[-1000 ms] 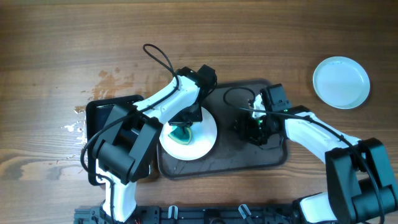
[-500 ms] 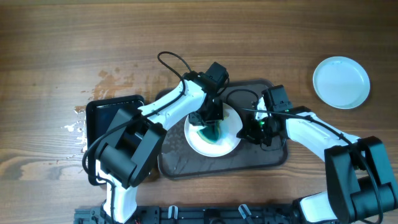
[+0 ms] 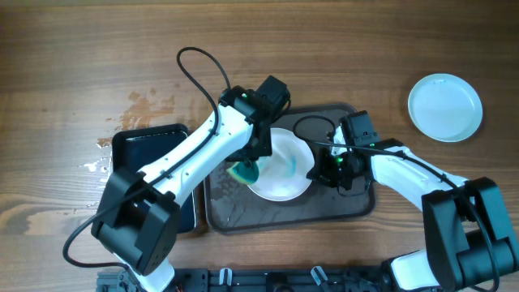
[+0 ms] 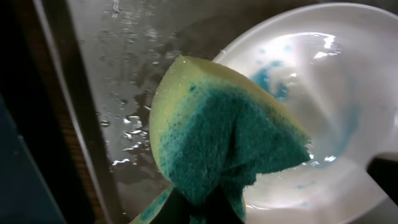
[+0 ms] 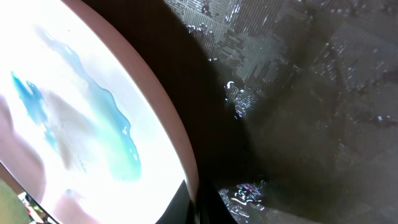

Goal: Clean dirty plates on tray and stack at the side
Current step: 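Move the sponge back over the black tray with the left gripper, then lift the last plate with the right gripper and carry it right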

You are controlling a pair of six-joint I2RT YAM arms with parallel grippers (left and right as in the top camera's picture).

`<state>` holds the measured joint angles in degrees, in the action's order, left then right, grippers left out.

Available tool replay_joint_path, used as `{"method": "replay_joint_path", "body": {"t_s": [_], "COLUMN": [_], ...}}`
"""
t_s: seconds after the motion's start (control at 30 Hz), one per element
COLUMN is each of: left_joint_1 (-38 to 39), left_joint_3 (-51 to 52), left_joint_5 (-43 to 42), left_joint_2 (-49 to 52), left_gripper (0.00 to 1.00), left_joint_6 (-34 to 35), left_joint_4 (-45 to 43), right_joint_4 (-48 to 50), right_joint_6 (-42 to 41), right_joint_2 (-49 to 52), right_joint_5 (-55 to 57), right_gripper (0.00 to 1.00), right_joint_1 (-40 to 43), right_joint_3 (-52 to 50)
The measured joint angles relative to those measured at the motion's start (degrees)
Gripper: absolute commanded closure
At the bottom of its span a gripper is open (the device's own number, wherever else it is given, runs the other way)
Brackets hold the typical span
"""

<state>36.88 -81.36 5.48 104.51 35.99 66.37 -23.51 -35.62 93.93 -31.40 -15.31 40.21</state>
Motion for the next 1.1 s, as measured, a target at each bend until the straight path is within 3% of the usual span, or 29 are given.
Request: {"method": "replay_joint_path", "body": {"t_s": [0.1,0.2,0.37,0.47,0.73,0.97,1.1], "left_joint_1": [-1.79,-8.68,-21.70,-25.62,-26.12,-26.12,-26.12], "left_joint_3": [-0.02,-0.02,-0.02,-0.02,-0.02,-0.02,-0.02], "left_joint_5": [4.15,7.17,5.97,5.09,4.22,4.07,4.07], "left_joint_2": [0.00,0.00,0.00,0.00,0.00,0.00,0.00], "left_gripper": [0.96,0.96,0.96,0.96,0.96,0.96,0.96], "left_joint_6": [1.75,3.85,4.17,3.32,0.72,-0.35,-0.35], "left_joint_4": [1.70,2.99,4.98,5.22,3.48,2.40,1.86], "right_joint_4": [0.02,-0.72,-14.10,-22.97,-28.76,-30.08,-29.09], "right_joint_6": [-0.15,0.76,7.41,12.50,15.67,20.83,30.18], "right_joint_2": [-0.02,-0.33,-7.34,-11.43,-12.72,-12.85,-12.85], "right_joint_5": [0.00,0.61,9.94,21.22,44.39,59.14,72.85], "right_gripper": [0.95,0.95,0.96,0.95,0.95,0.95,0.96], "right_joint_1": [0.00,0.00,-0.02,0.00,-1.95,-9.20,-15.39], "right_joint_3": [0.00,0.96,11.45,16.90,19.02,28.33,28.63]}}
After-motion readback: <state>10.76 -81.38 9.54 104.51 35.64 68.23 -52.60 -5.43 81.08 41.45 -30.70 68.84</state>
